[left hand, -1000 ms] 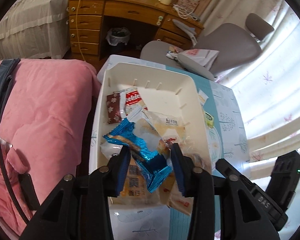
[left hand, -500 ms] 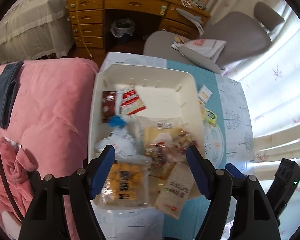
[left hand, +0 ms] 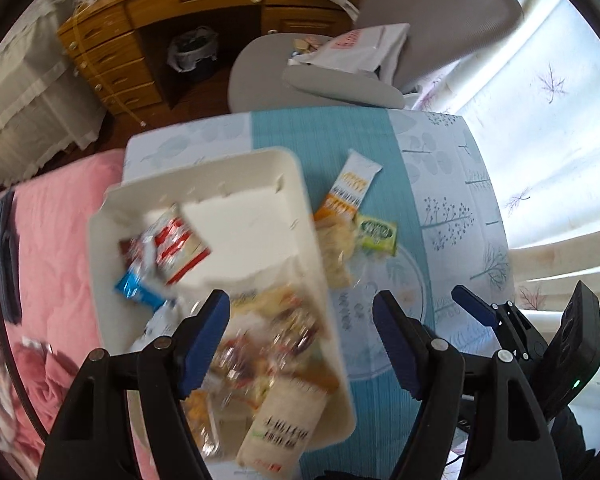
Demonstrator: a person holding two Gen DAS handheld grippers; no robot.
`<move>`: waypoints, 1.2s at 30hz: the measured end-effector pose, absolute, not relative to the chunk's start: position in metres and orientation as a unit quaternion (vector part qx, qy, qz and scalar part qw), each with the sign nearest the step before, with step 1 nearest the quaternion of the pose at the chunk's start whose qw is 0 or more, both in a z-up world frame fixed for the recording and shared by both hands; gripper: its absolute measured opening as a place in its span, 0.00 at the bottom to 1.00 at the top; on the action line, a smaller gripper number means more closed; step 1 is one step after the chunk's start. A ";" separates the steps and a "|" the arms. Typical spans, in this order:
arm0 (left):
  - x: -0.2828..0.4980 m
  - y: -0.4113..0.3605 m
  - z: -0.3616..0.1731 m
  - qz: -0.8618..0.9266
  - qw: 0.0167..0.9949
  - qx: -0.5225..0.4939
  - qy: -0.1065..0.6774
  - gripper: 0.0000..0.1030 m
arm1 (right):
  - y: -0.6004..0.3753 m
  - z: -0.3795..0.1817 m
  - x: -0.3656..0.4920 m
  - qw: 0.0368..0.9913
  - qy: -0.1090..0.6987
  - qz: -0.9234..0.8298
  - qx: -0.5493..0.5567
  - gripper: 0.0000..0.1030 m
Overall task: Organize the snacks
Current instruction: 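Move left gripper to the white protein bar while right approaches green pack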
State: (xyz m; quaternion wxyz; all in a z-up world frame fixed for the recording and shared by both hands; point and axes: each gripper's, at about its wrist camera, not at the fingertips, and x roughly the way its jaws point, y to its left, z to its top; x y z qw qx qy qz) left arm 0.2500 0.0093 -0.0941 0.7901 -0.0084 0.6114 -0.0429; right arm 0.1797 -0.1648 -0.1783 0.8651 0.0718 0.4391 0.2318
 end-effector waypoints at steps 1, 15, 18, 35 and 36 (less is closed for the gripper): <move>0.258 0.000 -0.096 -0.044 0.791 -0.002 0.611 0.71 | -0.167 -0.182 0.186 0.868 0.433 0.234 0.061 0.65; 0.353 -0.070 -0.156 -0.019 0.750 0.054 0.659 0.71 | -0.152 -0.220 0.225 0.883 0.379 0.256 -0.103 0.65; 0.366 -0.078 -0.171 -0.019 0.744 0.058 0.665 0.71 | -0.148 -0.231 0.231 0.882 0.373 0.255 -0.132 0.65; 0.409 -0.107 -0.255 -0.019 0.700 0.081 0.710 0.60 | -0.129 -0.269 0.248 0.866 0.355 0.286 -0.207 0.65; 0.411 -0.108 -0.259 -0.018 0.698 0.083 0.711 0.58 | -0.128 -0.270 0.249 0.865 0.355 0.286 -0.211 0.65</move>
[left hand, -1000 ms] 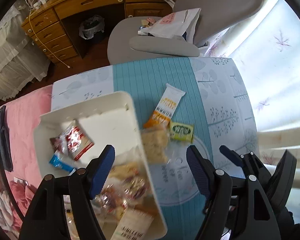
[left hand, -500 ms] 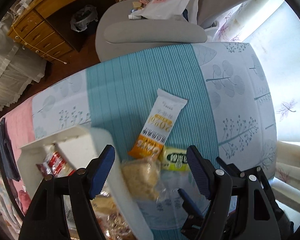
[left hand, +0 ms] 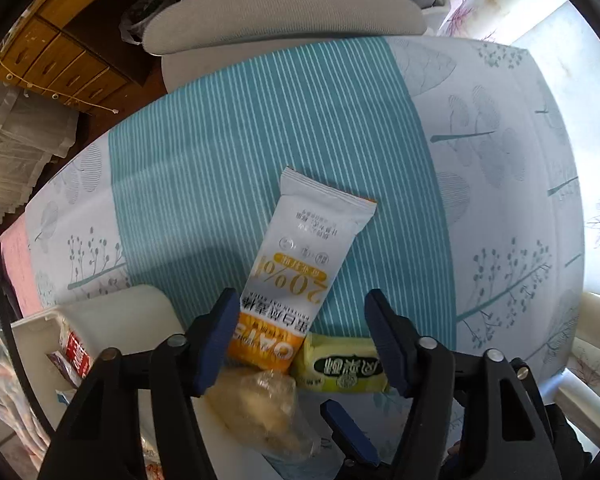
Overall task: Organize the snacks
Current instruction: 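Move left gripper to the white protein bar while right approaches green pack, then grasp the white-orange protein bar with left gripper while right grasps green pack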
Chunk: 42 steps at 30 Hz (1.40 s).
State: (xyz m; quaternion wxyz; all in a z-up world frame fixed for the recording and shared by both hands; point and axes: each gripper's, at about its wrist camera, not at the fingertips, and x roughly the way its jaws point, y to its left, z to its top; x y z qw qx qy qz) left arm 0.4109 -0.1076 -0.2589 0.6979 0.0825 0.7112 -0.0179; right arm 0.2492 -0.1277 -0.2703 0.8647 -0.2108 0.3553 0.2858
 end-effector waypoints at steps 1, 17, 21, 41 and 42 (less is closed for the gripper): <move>0.412 -0.108 -0.262 -0.017 0.696 0.083 0.713 0.57 | -0.127 -0.272 0.251 0.863 0.356 0.288 -0.215 0.64; 0.429 -0.097 -0.274 0.015 0.704 0.073 0.707 0.41 | -0.123 -0.275 0.250 0.850 0.396 0.284 -0.200 0.40; 0.428 -0.093 -0.273 0.014 0.706 0.064 0.705 0.40 | -0.126 -0.272 0.249 0.846 0.420 0.272 -0.184 0.40; 0.404 -0.076 -0.237 0.010 0.711 0.012 0.703 0.15 | -0.161 -0.271 0.190 0.803 0.547 0.231 -0.050 0.40; 0.401 -0.077 -0.232 0.009 0.712 0.011 0.702 0.15 | -0.163 -0.271 0.190 0.802 0.550 0.229 -0.044 0.40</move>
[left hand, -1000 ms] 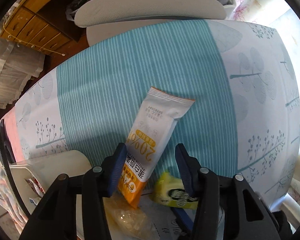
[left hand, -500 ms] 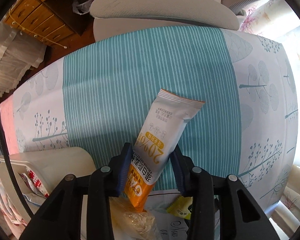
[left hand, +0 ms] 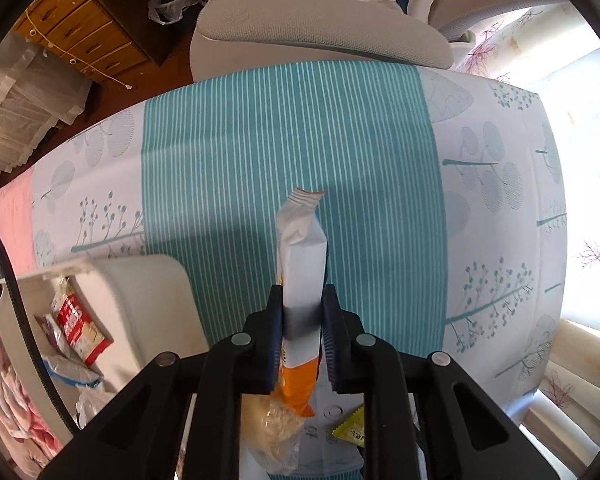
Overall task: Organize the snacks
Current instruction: 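Grasp the white-orange protein bar with left gripper while right grasps green pack, then carry both held snacks over the tray and open both grippers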
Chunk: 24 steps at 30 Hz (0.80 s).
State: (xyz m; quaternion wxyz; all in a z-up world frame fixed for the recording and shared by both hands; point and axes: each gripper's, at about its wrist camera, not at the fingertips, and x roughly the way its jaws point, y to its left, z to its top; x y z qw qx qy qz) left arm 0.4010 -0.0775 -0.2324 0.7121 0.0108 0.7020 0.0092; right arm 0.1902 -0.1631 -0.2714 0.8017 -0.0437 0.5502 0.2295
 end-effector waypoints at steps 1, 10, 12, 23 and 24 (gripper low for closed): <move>0.398 -0.078 -0.229 0.008 0.713 0.009 0.701 0.15 | -0.166 -0.271 0.186 0.798 0.557 0.227 -0.032 0.40; 0.361 -0.089 -0.167 -0.018 0.735 -0.006 0.678 0.15 | -0.185 -0.267 0.165 0.783 0.590 0.195 0.036 0.40; 0.349 -0.091 -0.152 -0.023 0.739 -0.009 0.673 0.15 | -0.189 -0.262 0.161 0.782 0.592 0.189 0.045 0.40; 0.290 -0.086 -0.076 -0.058 0.769 -0.036 0.636 0.15 | -0.195 -0.234 0.140 0.789 0.584 0.173 0.086 0.39; 0.285 -0.084 -0.071 -0.059 0.770 -0.039 0.634 0.15 | -0.195 -0.232 0.138 0.788 0.584 0.173 0.090 0.39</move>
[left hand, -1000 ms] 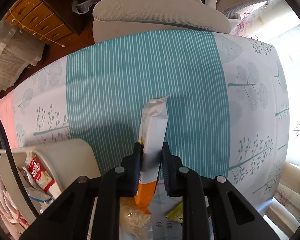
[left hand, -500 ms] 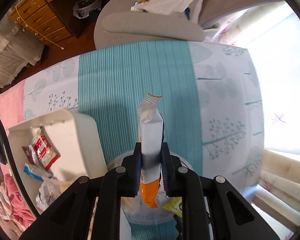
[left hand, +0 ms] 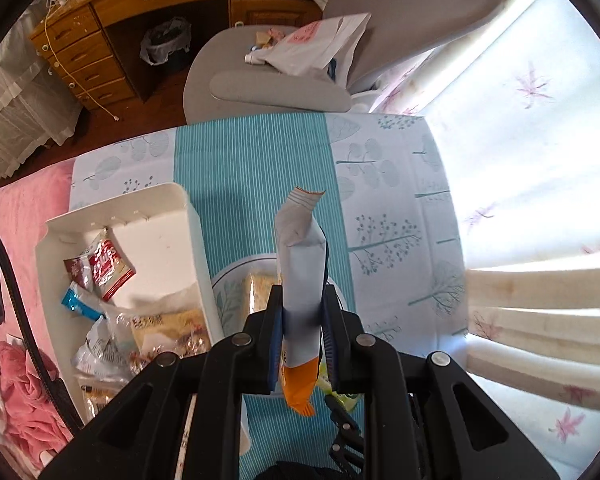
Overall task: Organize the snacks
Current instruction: 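Carry both held snacks over the tray and open both grippers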
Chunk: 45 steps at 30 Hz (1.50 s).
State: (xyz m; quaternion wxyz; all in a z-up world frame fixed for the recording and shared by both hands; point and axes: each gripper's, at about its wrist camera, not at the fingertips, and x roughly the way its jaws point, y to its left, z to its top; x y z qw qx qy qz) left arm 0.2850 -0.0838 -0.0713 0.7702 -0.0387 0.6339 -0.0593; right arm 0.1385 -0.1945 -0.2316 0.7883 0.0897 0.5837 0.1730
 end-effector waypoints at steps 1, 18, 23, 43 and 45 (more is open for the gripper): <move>0.280 -0.081 -0.066 -0.061 0.771 -0.041 0.632 0.15 | -0.194 -0.229 0.137 0.787 0.584 0.173 0.096 0.39; 0.202 -0.006 -0.026 -0.082 0.787 -0.067 0.607 0.15 | -0.155 -0.178 0.105 0.794 0.565 0.171 0.142 0.40; 0.187 0.022 -0.032 -0.089 0.784 -0.072 0.610 0.15 | -0.131 -0.167 0.099 0.799 0.558 0.166 0.151 0.40; 0.163 0.137 -0.055 -0.144 0.792 -0.095 0.586 0.16 | -0.018 -0.139 0.083 0.822 0.513 0.163 0.188 0.40; 0.159 0.142 -0.058 -0.150 0.792 -0.094 0.585 0.16 | -0.010 -0.138 0.079 0.823 0.509 0.160 0.192 0.40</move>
